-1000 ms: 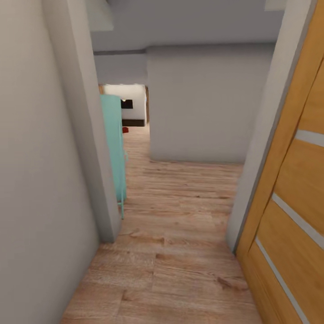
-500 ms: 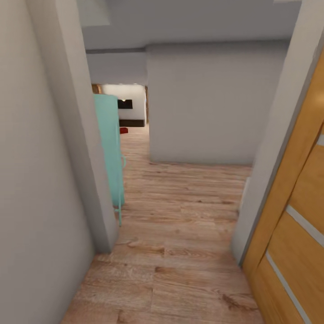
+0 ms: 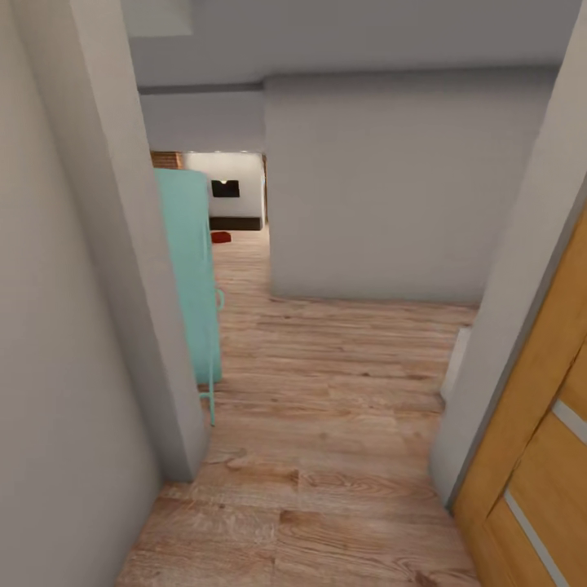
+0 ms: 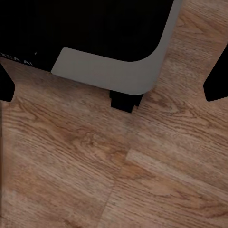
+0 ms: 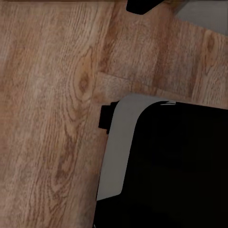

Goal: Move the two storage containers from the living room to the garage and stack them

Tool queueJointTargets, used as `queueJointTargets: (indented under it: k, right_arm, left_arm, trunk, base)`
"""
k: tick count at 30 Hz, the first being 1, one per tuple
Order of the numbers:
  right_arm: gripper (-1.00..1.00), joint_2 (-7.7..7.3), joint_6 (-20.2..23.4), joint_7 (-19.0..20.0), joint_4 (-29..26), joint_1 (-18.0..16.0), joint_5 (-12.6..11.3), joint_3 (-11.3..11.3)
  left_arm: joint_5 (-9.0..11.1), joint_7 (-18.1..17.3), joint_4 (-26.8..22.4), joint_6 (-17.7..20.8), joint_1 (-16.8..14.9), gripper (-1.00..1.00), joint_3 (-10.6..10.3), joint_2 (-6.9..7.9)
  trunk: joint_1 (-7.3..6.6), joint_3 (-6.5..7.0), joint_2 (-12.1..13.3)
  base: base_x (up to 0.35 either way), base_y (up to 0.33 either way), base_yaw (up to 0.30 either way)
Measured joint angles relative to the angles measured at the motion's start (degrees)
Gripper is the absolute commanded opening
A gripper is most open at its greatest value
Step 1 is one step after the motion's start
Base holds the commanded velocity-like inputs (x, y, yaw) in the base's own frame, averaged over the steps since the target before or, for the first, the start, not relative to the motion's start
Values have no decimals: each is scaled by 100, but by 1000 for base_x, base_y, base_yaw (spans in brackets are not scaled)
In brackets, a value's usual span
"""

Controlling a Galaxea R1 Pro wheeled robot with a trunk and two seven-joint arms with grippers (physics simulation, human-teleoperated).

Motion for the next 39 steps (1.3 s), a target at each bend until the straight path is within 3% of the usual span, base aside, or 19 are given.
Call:
queueJointTargets:
  k: [39]
  right_arm:
    - [100,14,-2,0,0,0,-18,-7]
  left_arm:
    - [-1,1,1,-8,-1,100,0,-9]
  trunk:
    - [0,0,0]
  base:
    - [322,19,-11]
